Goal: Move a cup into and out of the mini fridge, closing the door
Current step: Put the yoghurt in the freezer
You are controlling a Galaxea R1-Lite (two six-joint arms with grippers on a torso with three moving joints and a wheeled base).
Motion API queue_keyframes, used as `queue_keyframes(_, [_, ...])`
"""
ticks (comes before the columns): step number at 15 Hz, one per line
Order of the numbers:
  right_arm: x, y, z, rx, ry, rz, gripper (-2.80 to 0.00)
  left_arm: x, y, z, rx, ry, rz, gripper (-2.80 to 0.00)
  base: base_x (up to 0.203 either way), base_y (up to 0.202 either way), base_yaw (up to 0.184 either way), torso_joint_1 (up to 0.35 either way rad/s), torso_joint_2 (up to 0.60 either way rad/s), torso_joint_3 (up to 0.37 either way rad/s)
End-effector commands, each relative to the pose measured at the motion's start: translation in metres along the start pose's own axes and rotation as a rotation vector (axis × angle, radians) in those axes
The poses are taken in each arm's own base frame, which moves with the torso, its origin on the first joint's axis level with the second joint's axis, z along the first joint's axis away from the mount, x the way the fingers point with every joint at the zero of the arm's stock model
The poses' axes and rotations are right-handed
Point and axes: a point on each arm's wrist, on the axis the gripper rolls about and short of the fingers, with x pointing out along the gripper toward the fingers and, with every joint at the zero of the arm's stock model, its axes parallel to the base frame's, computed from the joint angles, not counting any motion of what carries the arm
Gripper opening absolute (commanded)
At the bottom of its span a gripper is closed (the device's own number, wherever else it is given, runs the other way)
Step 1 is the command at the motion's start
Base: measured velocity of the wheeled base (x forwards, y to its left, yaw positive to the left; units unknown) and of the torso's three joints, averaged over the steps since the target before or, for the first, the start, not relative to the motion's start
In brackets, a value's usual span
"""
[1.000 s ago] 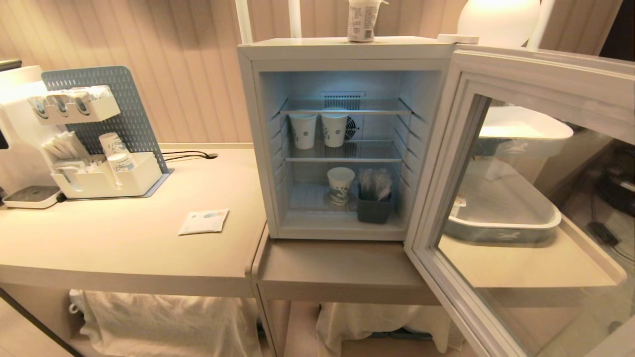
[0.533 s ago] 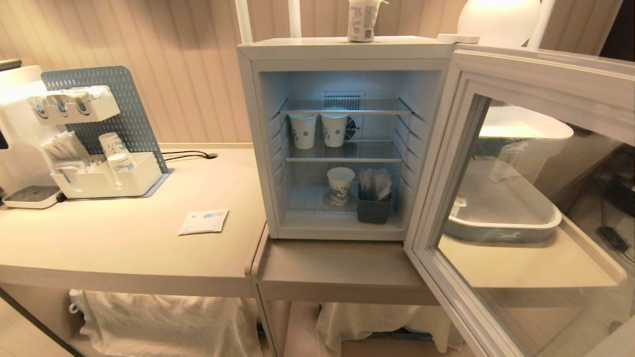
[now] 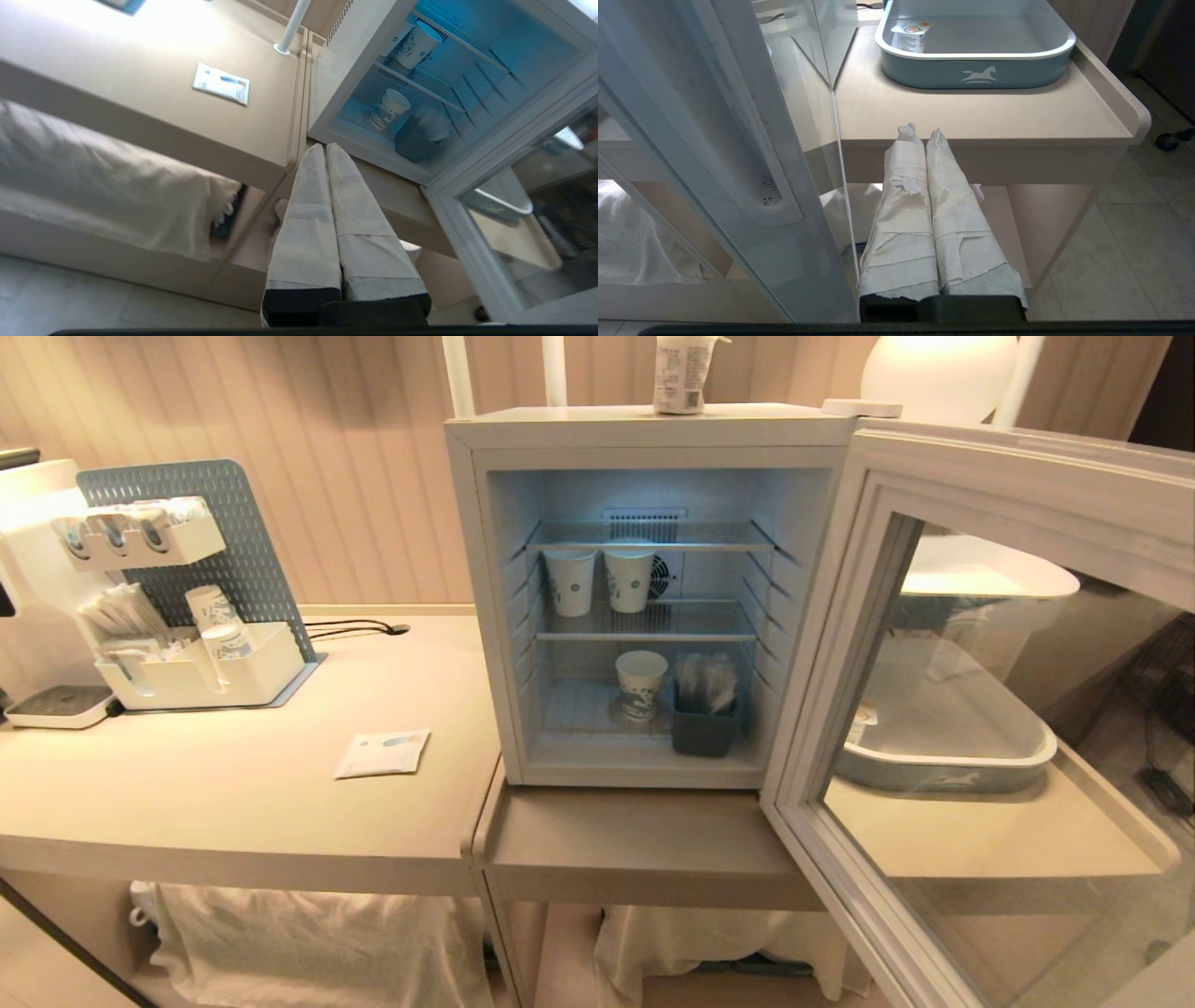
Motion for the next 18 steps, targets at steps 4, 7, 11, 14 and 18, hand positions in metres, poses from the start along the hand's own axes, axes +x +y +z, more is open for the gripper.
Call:
queue_keyframes(4, [0.0, 0.0, 0.0, -0.001, 0.001, 0.0, -2.8, 0.008, 0.0, -0.022, 0.01, 0.053, 0.012, -2.8, 0.0, 0.0, 0.0, 0.0, 0.0, 0.0])
queue_keyframes(7, [0.0, 0.0, 0.0, -0.001, 0.0, 0.0, -2.8, 0.015, 0.027, -0.075, 0.147, 0.034, -0.044, -2.8, 0.0, 0.0, 0.0, 0.0, 0.0, 0.0])
queue_keyframes(11, [0.0, 0.0, 0.0, -0.001, 0.001, 0.0, -2.8, 0.077, 0.061, -0.133, 0.321, -0.079, -0.056, -2.8, 0.0, 0.0, 0.0, 0.0, 0.0, 0.0])
queue_keyframes(14, [0.0, 0.0, 0.0, -0.001, 0.0, 0.0, -2.8, 0.083, 0.07, -0.148, 0.394, -0.065, -0.014, -2.8, 0.0, 0.0, 0.0, 0.0, 0.0, 0.0])
queue_keyframes(18, [0.0, 0.0, 0.0, 0.001, 0.001, 0.0, -2.8, 0.082, 0.07, -0.145, 0.405, -0.097, 0.018, -2.8, 0.0, 0.0, 0.0, 0.0, 0.0, 0.0])
